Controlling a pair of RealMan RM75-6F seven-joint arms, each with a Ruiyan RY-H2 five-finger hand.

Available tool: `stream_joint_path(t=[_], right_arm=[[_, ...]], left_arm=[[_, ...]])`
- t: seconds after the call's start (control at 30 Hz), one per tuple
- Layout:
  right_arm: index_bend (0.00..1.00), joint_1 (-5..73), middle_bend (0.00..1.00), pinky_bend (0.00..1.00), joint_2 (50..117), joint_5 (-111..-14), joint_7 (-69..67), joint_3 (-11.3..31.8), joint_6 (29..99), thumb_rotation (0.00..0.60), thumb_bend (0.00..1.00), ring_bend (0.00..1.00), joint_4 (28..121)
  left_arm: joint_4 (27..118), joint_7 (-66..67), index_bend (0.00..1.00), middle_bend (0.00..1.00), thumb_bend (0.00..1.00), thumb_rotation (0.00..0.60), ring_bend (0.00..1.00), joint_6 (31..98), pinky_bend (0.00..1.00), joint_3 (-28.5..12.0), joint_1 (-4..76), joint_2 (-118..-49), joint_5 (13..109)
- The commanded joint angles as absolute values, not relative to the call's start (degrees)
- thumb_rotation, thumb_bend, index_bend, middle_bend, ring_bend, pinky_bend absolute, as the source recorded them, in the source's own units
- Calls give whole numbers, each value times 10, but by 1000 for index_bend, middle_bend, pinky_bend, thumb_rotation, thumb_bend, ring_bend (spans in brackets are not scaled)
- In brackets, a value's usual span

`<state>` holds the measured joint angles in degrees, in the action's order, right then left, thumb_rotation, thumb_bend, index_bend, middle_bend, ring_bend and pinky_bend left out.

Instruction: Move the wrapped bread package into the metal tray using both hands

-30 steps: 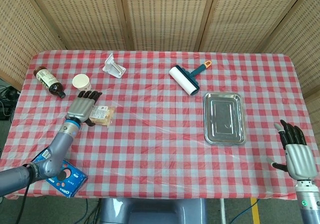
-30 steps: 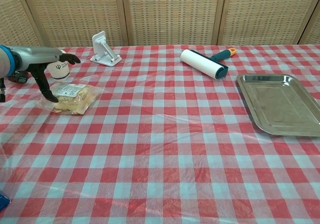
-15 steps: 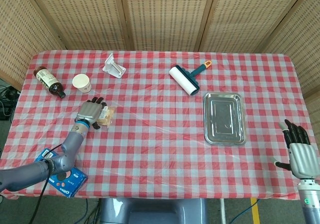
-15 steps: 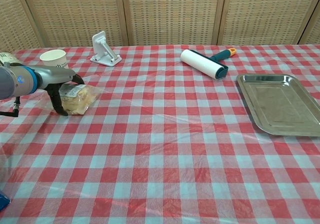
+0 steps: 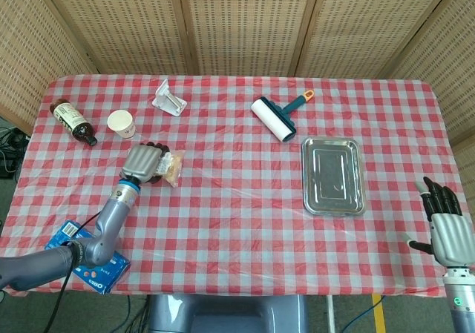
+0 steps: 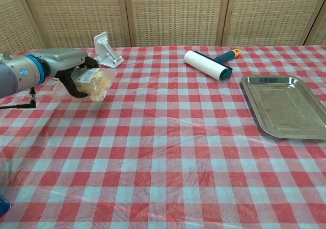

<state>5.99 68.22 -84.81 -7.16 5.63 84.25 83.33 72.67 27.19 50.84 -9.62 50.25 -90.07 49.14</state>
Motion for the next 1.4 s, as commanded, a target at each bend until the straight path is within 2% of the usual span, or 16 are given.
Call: stream_joint_path(t=[0.03, 0.3, 0.67, 0.77, 0.8, 0.83, 0.87, 0.9, 0.93, 1.2, 1.4], right_arm=[[0, 60, 0, 0, 681, -850, -74, 56, 844, 600, 66, 0, 835], [0, 59, 0, 0, 672, -850, -93, 57, 844, 600, 66, 0, 839], [0, 58, 0, 0, 669, -831, -133, 65, 836, 600, 66, 0, 816], [0, 56, 0, 0, 670, -832, -139, 67, 842, 600, 67, 0, 812], [0, 55, 0, 0, 670, -832, -141, 67, 844, 600, 67, 0, 811], [0, 55, 0, 0, 670, -832, -142, 67, 845, 600, 66, 0, 811], [0, 53, 0, 0, 670, -830, -144, 68, 846, 600, 66, 0, 809], [0, 53, 0, 0, 670, -829, -146, 68, 846, 600, 66, 0, 808], [0, 52, 0, 0, 669, -827, -148, 69, 847, 600, 66, 0, 806], [0, 47, 0, 0, 669, -824, -155, 70, 850, 600, 66, 0, 799], [0, 47, 0, 0, 668, -827, -148, 67, 849, 600, 66, 0, 803]], left_arm=[[751, 265, 549, 287, 528, 600, 262, 525, 383, -110, 506, -894, 512], [736, 294, 554, 287, 525, 600, 262, 513, 380, -147, 562, -939, 510], [605, 329, 549, 264, 519, 600, 260, 466, 366, -211, 692, -1072, 476], [571, 331, 453, 159, 456, 600, 176, 453, 282, -222, 717, -1101, 466], [563, 332, 331, 78, 378, 600, 90, 449, 199, -224, 724, -1108, 463], [559, 332, 268, 49, 340, 600, 59, 446, 156, -226, 727, -1112, 460], [551, 336, 164, 12, 284, 600, 19, 438, 90, -227, 734, -1119, 454], [543, 342, 67, 0, 244, 600, 0, 431, 33, -228, 742, -1125, 447], [535, 349, 17, 0, 226, 600, 0, 428, 4, -228, 748, -1130, 442], [525, 355, 0, 0, 151, 600, 0, 437, 0, -228, 753, -1138, 434], [580, 340, 0, 0, 147, 600, 0, 463, 0, -219, 717, -1098, 444]])
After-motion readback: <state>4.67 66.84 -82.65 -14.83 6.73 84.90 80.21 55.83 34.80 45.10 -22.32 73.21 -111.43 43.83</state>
